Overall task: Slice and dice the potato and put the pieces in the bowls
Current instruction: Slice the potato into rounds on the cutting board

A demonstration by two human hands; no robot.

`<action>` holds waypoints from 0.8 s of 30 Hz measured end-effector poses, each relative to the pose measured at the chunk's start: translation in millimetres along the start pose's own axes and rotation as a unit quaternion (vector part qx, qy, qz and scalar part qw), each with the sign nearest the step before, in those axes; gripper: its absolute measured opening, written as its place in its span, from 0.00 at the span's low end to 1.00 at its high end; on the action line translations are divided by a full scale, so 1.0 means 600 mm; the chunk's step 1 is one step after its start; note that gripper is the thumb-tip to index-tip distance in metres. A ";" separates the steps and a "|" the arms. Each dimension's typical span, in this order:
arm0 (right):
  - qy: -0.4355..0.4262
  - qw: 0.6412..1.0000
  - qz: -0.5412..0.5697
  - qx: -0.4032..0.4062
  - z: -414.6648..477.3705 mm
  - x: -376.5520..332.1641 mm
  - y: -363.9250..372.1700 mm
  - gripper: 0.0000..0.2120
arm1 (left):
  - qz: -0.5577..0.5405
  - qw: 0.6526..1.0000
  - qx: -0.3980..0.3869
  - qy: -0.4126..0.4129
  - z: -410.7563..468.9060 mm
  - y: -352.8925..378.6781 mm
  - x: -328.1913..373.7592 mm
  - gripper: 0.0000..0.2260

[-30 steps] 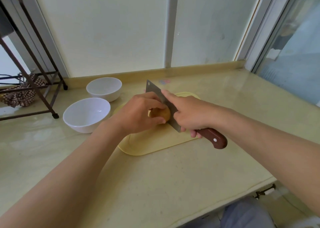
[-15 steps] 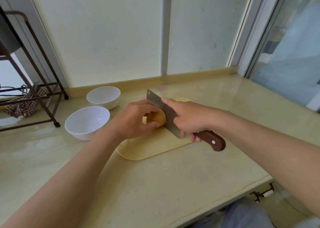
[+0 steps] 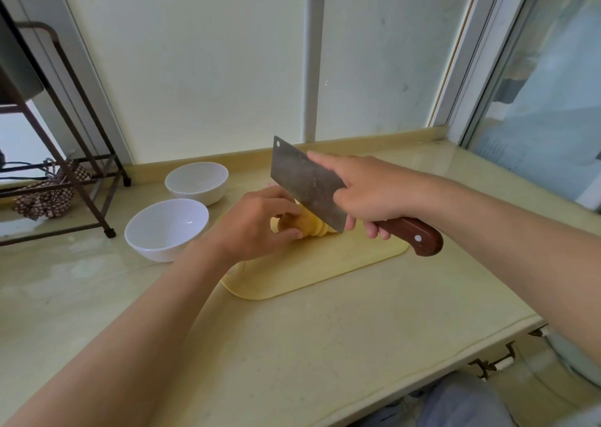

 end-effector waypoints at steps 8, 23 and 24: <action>0.004 1.000 -0.015 -0.004 -0.003 -0.001 0.001 0.42 | 0.008 1.000 -0.002 0.002 0.001 0.001 -0.001 0.14; 0.002 0.999 -0.024 -0.021 -0.009 0.003 0.002 0.42 | -0.018 1.000 0.007 -0.014 0.000 0.002 -0.007 0.12; 0.004 0.999 -0.030 -0.027 -0.005 0.001 0.006 0.42 | -0.018 1.000 0.007 -0.015 0.000 0.003 -0.006 0.12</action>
Point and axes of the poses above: each hand's wrist, its own z-axis towards the middle knuckle, its own y-axis out of the palm, x = y × z, the point moved 3 cm from there along z, towards the middle knuckle, and after that the axes turned 1 degree about x, right-handed, at the moved point
